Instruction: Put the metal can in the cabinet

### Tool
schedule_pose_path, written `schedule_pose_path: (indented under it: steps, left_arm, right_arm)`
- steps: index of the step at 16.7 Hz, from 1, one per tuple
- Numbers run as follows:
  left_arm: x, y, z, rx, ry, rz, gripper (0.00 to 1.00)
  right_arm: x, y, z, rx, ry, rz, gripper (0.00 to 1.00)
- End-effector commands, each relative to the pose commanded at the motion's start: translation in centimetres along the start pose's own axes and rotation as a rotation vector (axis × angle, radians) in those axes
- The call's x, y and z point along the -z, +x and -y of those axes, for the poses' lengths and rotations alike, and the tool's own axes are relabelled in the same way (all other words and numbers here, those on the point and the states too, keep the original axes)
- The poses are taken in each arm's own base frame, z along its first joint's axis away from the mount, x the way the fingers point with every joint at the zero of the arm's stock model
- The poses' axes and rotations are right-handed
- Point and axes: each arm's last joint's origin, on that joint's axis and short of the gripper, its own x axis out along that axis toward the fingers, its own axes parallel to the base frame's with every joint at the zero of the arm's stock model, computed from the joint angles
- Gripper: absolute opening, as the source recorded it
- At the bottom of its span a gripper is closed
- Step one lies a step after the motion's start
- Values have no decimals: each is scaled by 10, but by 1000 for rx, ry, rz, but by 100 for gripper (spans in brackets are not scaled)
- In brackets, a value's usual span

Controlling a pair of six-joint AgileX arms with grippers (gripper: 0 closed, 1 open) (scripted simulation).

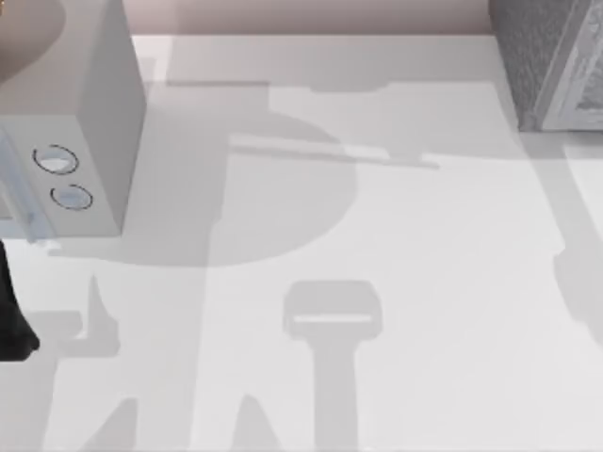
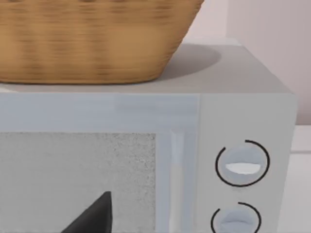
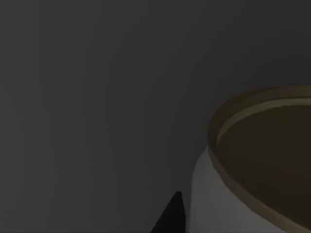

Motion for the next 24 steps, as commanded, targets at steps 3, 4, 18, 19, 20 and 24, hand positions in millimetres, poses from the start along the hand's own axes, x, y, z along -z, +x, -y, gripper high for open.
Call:
schedule_pose_path:
  steps: [3, 4, 18, 19, 20, 24]
  left_arm:
    - [0, 0, 0, 0, 0, 0, 100]
    - [0, 0, 0, 0, 0, 0, 100]
    - [0, 0, 0, 0, 0, 0, 100]
    - [0, 0, 0, 0, 0, 0, 100]
    - [0, 0, 0, 0, 0, 0, 100]
    - [0, 0, 0, 0, 0, 0, 100]
  right_arm:
    - [0, 1, 0, 0, 0, 0, 0]
    - [0, 1, 0, 0, 0, 0, 0]
    - [0, 1, 0, 0, 0, 0, 98]
    - [0, 1, 0, 0, 0, 0, 100]
    - [0, 1, 0, 0, 0, 0, 100]
    - [0, 1, 0, 0, 0, 0, 100]
